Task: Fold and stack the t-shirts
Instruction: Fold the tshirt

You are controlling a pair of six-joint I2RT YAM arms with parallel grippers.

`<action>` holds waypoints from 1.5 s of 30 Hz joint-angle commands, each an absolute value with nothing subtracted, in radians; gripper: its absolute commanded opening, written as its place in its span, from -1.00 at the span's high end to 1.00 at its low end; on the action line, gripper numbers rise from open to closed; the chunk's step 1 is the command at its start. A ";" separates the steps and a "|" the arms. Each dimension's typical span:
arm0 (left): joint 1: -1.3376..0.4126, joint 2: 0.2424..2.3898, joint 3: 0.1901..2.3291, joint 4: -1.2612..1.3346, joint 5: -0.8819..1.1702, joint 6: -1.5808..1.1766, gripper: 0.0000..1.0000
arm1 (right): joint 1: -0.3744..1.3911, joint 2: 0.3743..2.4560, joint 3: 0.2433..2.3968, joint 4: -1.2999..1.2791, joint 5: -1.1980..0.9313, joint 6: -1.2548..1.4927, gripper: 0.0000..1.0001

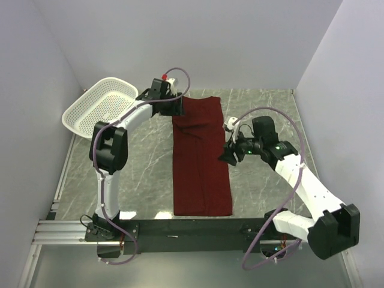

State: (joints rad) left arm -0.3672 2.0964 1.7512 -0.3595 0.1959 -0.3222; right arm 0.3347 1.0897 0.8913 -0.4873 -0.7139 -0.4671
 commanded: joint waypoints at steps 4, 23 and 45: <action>-0.334 1.967 1.667 -0.368 0.140 -0.328 -0.41 | 0.414 1.291 1.070 -0.373 -0.636 -0.494 -0.16; -0.095 1.083 0.924 -0.229 0.144 -0.437 -0.84 | 0.629 2.153 1.891 -0.597 -0.135 -0.520 0.08; -0.077 0.986 0.844 -0.249 0.143 -0.446 -0.84 | 0.652 2.352 2.043 -0.666 -0.084 -0.509 0.14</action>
State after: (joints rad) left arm -0.0826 1.0012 0.8463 -0.2699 0.1211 -0.4423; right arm 0.6449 2.3306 1.9823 -0.6617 -0.0998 -0.5175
